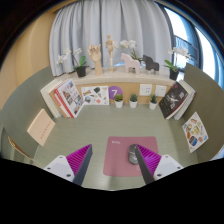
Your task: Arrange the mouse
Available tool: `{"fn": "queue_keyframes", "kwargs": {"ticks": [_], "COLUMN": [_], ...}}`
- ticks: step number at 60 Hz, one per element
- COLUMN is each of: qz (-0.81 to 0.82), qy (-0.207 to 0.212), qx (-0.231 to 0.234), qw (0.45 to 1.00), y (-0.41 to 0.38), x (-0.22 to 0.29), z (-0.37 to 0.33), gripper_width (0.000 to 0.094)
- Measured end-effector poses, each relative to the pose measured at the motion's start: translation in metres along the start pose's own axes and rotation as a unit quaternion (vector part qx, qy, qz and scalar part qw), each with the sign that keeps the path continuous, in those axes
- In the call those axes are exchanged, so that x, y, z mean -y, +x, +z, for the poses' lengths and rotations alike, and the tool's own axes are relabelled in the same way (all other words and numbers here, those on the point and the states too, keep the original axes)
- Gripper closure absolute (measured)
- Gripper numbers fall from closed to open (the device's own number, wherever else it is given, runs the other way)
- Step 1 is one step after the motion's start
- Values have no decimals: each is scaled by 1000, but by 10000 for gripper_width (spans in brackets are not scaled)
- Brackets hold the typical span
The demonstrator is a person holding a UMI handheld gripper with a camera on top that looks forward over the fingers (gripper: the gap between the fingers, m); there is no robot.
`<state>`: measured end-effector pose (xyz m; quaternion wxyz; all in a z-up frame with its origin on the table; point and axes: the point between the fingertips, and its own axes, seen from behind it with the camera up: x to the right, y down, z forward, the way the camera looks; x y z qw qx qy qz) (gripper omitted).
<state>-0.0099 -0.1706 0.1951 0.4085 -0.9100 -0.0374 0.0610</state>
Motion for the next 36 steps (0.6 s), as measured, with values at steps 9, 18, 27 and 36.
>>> {"fn": "queue_keyframes", "kwargs": {"ticks": [9,18,27,36], "qz": [-16,-11,0,6], "qy": [20,30,21,17], "qx": [-1,-13,-23,-26], "qw": [1000,999,1000,1000], "y": [-9,1,8,16], "x": [8,10,1,-5], "z": [-30,-40,-46,-49], "gripper_width": [65,66,79,79]}}
